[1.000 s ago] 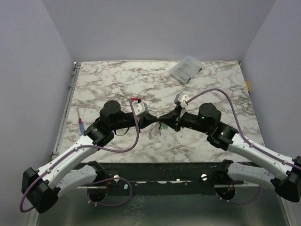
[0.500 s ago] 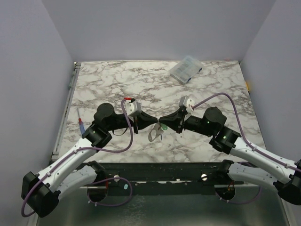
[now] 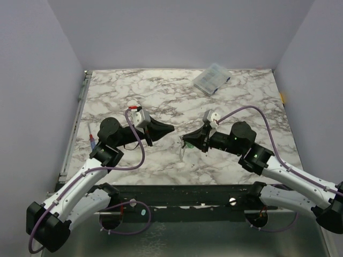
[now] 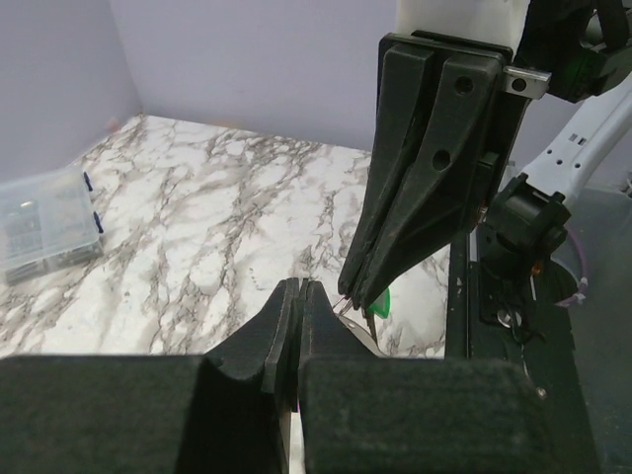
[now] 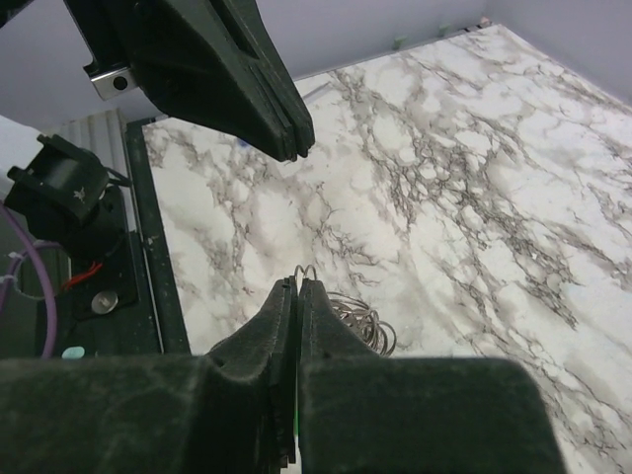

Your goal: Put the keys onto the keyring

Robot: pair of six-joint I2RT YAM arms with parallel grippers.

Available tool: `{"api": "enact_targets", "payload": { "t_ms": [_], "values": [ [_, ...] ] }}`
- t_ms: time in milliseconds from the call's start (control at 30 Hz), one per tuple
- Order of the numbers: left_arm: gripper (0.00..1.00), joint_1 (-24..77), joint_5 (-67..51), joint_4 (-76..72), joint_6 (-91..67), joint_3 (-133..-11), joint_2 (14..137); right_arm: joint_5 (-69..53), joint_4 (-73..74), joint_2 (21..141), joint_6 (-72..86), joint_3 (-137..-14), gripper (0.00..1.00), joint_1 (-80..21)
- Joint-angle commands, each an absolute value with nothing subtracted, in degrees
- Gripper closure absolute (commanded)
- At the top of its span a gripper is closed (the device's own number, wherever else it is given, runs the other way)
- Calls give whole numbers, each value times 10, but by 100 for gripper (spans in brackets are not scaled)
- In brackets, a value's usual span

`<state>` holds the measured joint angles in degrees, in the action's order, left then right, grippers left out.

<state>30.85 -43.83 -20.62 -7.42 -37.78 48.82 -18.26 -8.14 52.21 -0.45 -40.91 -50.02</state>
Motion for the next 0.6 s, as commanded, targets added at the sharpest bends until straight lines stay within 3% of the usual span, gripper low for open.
{"api": "enact_targets", "payload": {
  "t_ms": [0, 100, 233, 300, 367, 567],
  "values": [
    [100, 307, -452, -229, -79, -374, 486, -184, -94, 524, -2, -407, 99, -497],
    [99, 306, -471, -229, -67, -369, 487, -187, -101, 524, -3, -407, 99, -497],
    [59, 307, -484, -216, -37, -361, 474, -200, -94, 522, -11, -412, 99, -497],
    [44, 307, -487, -210, -23, -356, 462, -208, -87, 520, -16, -414, 99, -497],
    [40, 307, -495, -205, -7, -351, 452, -216, -79, 518, -22, -414, 99, -497],
    [42, 318, -518, -204, 32, -333, 443, -263, -57, 503, -37, -420, 99, -497]
  ]
}}
